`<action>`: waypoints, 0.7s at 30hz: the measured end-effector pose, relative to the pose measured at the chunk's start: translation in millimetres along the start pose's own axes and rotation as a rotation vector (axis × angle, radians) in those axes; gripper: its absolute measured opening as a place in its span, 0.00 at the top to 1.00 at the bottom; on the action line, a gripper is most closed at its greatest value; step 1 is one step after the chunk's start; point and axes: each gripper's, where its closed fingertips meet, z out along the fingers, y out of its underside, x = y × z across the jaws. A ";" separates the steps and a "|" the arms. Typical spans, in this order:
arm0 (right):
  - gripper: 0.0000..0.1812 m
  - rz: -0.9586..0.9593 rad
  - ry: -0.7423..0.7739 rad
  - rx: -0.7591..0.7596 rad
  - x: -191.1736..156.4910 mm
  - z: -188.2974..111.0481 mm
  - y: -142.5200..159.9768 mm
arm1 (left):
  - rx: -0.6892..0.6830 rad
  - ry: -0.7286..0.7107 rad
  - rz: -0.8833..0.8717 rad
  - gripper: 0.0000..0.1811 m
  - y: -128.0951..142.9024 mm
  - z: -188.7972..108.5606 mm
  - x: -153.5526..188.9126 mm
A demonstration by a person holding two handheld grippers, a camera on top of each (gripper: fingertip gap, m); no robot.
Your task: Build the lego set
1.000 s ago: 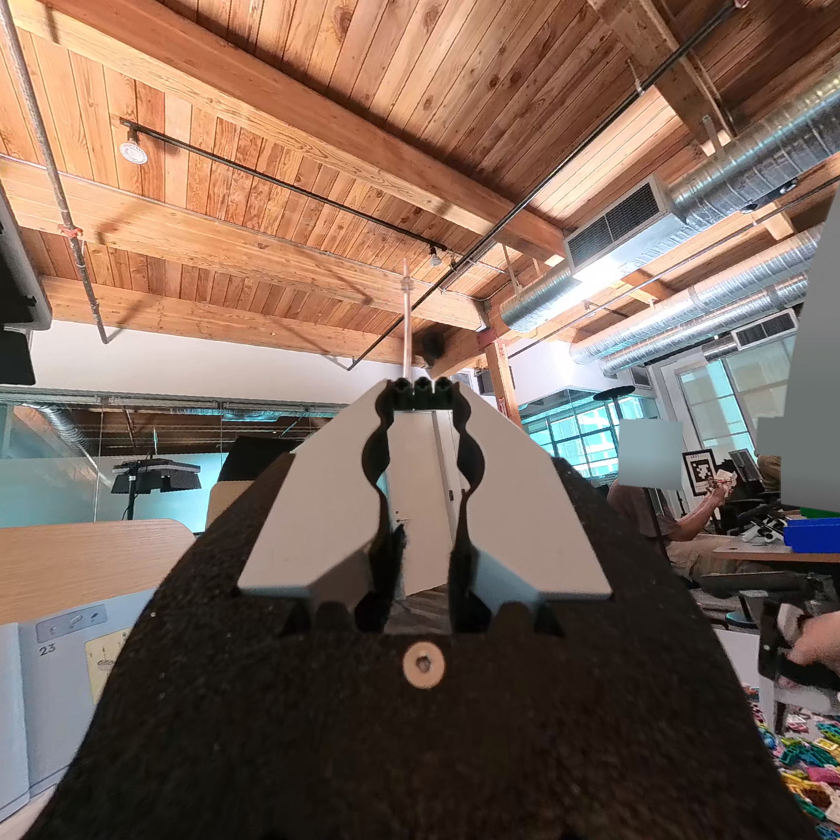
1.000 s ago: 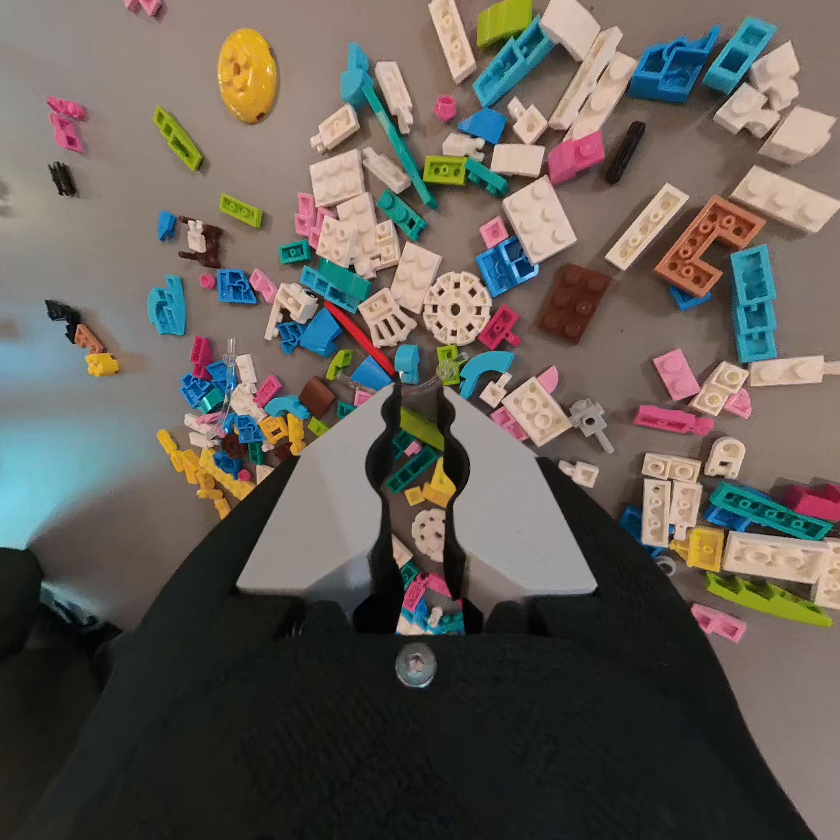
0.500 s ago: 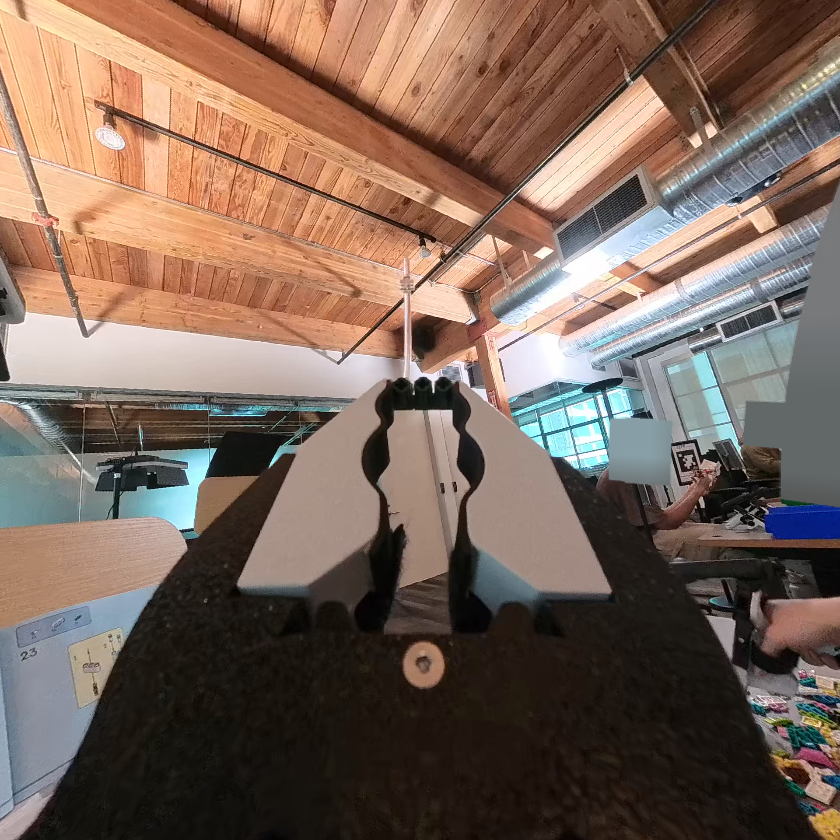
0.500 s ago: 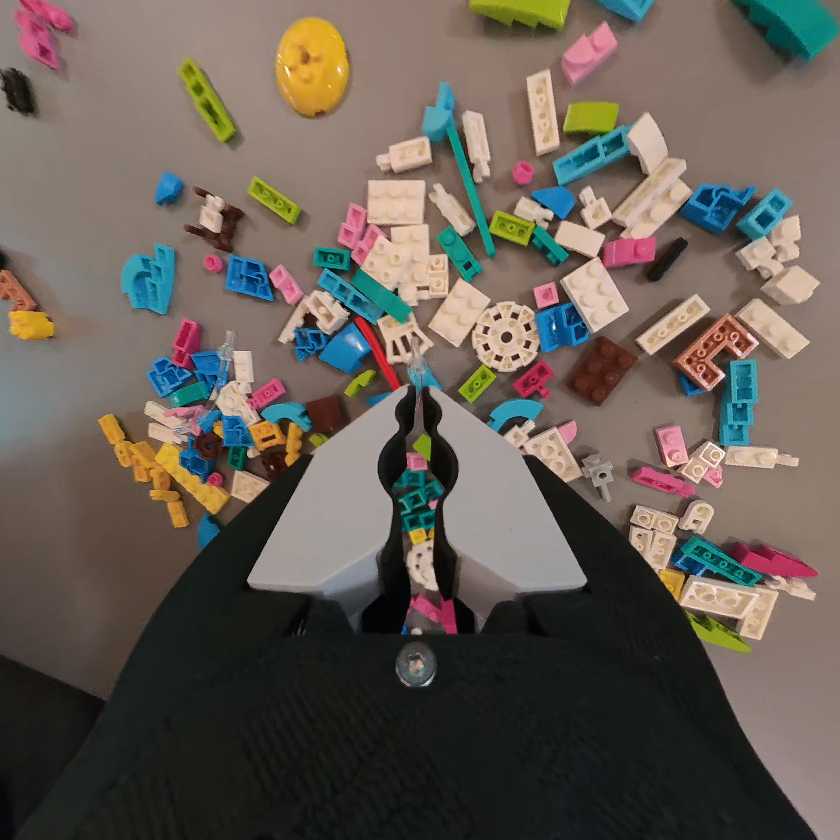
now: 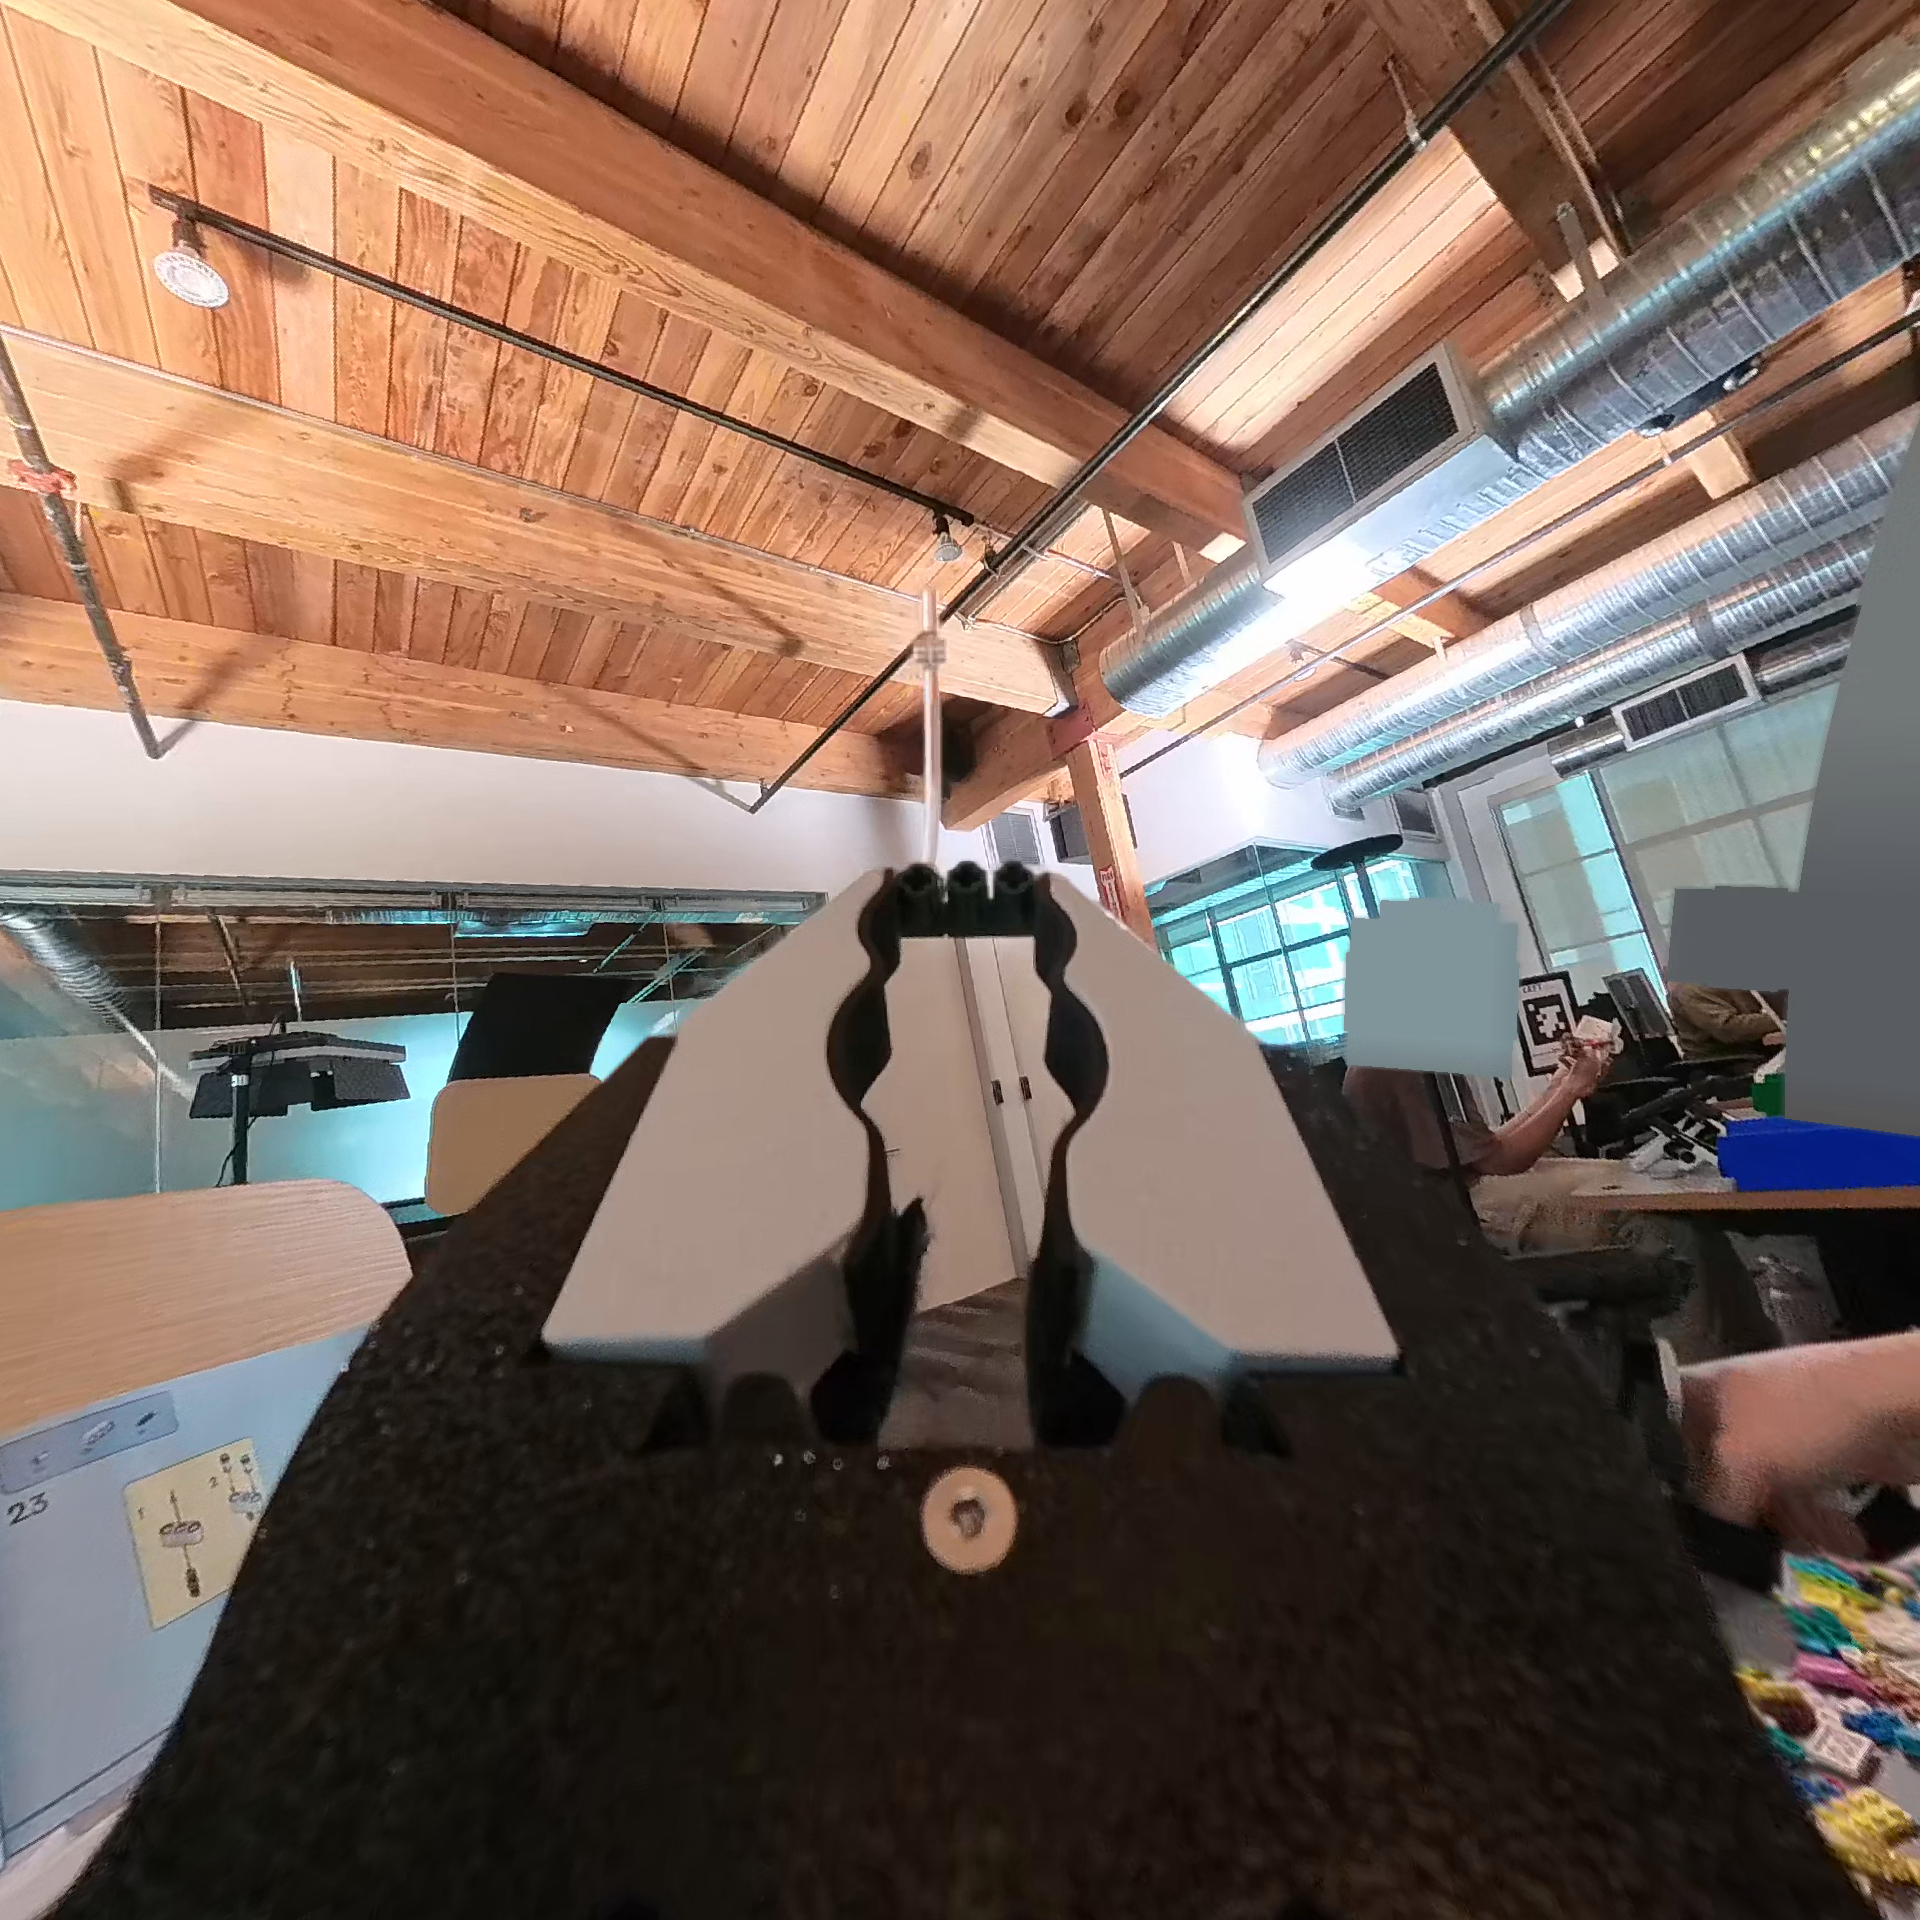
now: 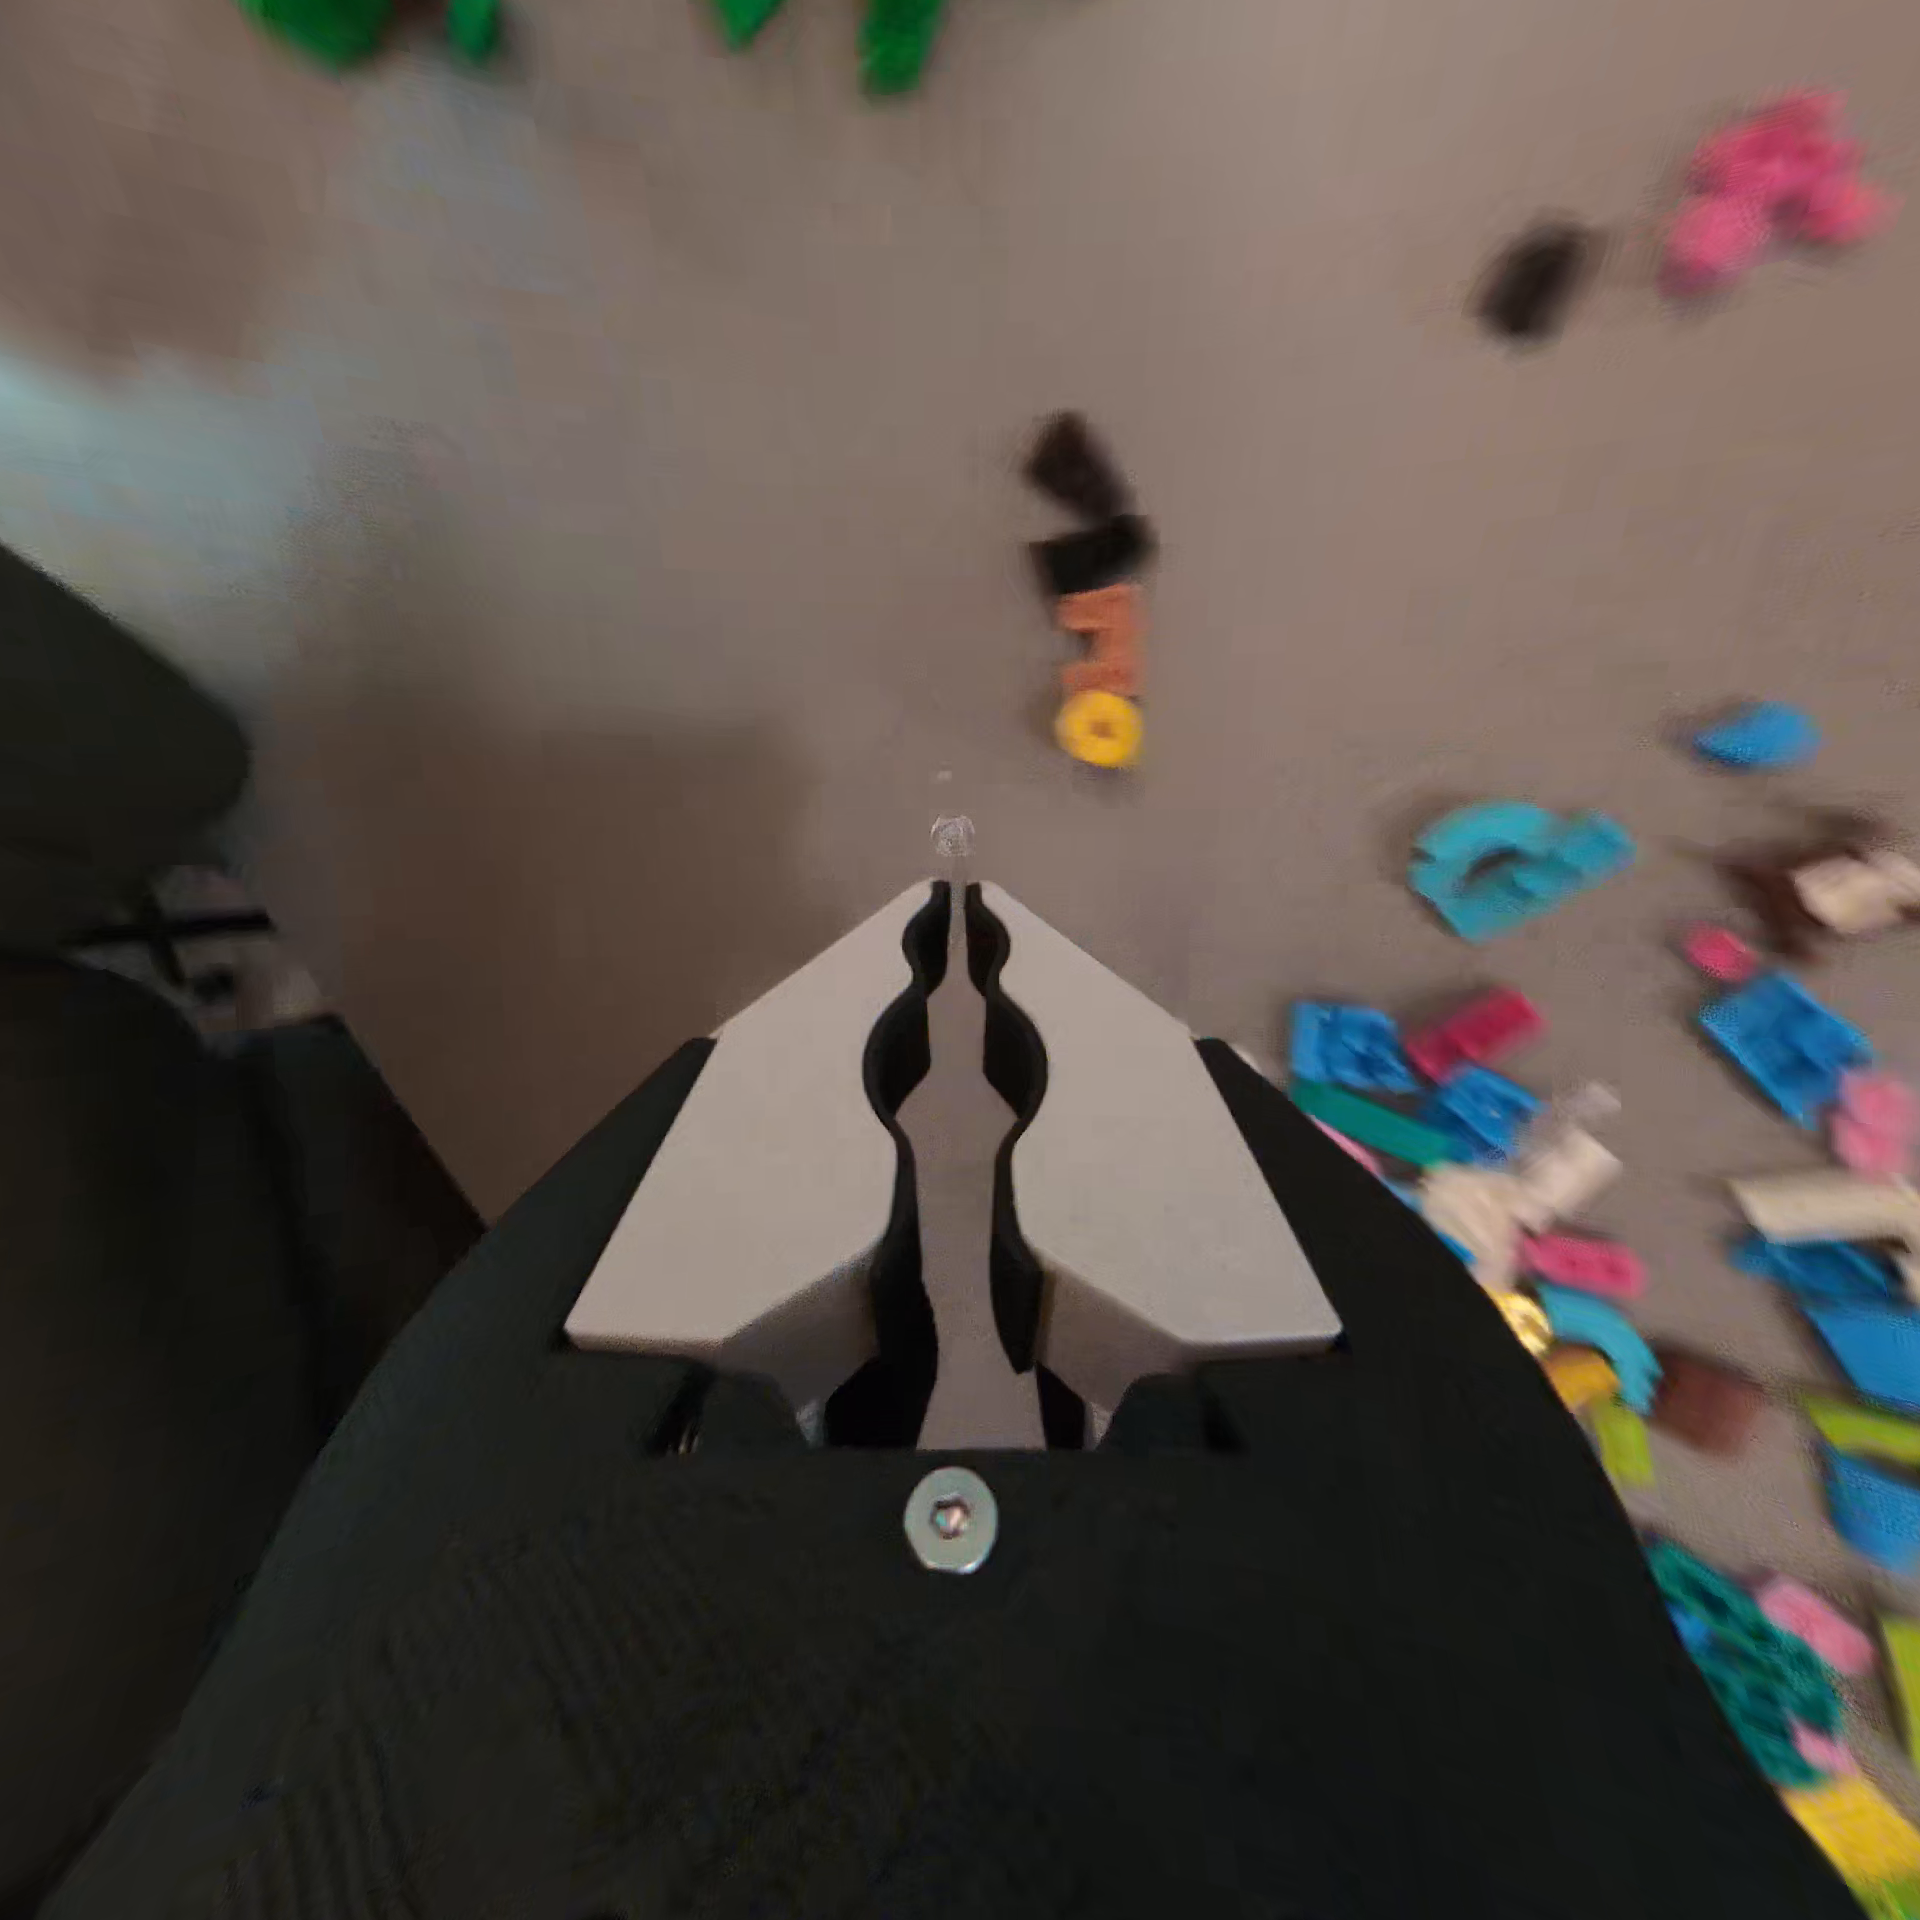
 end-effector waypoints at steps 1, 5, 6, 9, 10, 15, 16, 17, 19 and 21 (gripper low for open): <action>1.00 -0.055 0.000 -0.042 -14.8 13.9 -0.4 | -0.007 0.006 0.001 0.87 0.8 0.5 1.2; 1.00 -0.181 0.020 -0.123 -45.3 47.4 -5.3 | -0.011 -0.006 0.012 0.87 -0.5 -0.6 0.4; 0.99 -0.182 0.034 -0.129 -44.7 50.9 -6.6 | -0.006 -0.014 0.017 0.87 -1.7 -1.5 -0.6; 0.84 -0.169 0.093 -0.117 -31.3 41.8 -10.0 | -0.006 -0.005 0.008 0.87 -2.3 -2.2 -0.1; 0.83 -0.157 0.120 -0.093 -23.5 31.4 -12.3 | -0.006 -0.004 0.006 0.87 -2.0 -2.4 -0.4; 0.93 0.020 0.369 -0.056 54.4 -28.4 4.5 | 0.003 0.002 -0.012 0.88 -1.3 -1.9 -0.5; 0.93 0.072 0.389 -0.076 68.3 -33.9 14.2 | 0.004 0.007 -0.016 0.88 -0.8 -1.2 0.1; 0.94 0.115 0.393 -0.085 79.1 -36.9 22.0 | 0.002 0.011 -0.019 0.87 0.0 -0.5 0.9; 0.94 0.190 0.367 -0.075 93.4 -37.6 31.3 | -0.004 0.020 -0.021 0.88 1.8 1.0 2.5; 0.94 0.242 0.341 -0.078 102.8 -34.6 39.3 | -0.004 0.027 -0.024 0.88 2.1 1.9 4.1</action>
